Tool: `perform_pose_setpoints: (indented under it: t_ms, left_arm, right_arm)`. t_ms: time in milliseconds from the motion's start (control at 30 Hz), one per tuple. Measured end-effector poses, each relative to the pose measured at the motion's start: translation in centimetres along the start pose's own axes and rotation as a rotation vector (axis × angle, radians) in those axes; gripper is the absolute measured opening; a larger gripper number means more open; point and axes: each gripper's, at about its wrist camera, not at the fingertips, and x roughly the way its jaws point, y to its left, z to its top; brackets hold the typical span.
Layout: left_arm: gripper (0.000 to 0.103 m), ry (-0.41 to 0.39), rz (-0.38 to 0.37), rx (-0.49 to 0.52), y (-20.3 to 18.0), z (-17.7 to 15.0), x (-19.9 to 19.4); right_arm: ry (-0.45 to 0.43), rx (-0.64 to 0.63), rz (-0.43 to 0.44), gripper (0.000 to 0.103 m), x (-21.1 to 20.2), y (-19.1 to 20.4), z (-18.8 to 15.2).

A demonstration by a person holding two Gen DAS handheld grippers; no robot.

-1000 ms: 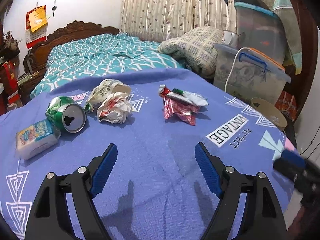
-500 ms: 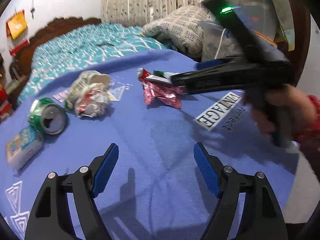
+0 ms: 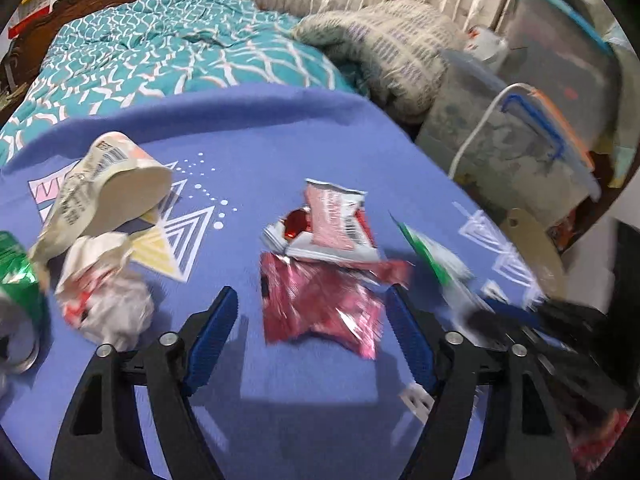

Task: Collect trash
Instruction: 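Grasp the green-and-white wrapper with the right tool, then grasp the red wrapper with the left tool while the right tool lifts the green wrapper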

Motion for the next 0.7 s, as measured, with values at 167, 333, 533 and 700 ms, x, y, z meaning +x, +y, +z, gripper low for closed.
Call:
perform_pose_setpoints:
  t_ms: [167, 333, 533, 700]
  left_arm:
    - [0.017, 0.019, -0.071, 0.009, 0.2, -0.4, 1.1]
    - [0.015, -0.018, -0.125, -0.006, 0.9, -1.0, 0.0]
    - [0.014, -0.025, -0.175, -0.062, 2.0, -0.8, -0.3]
    - [0.014, -0.055, -0.165, -0.046, 1.6, -0.7, -0.5]
  right_arm:
    - [0.023, -0.017, -0.031, 0.072, 0.7, 0.3, -1.0]
    - [-0.058, 0.013, -0.062, 0.089, -0.2, 0.7, -1.1]
    - [0.007, 0.064, -0.072, 0.071, 3.0, 1.3, 0.0]
    - [0.007, 0.067, -0.057, 0.020, 3.5, 2.1, -0.3]
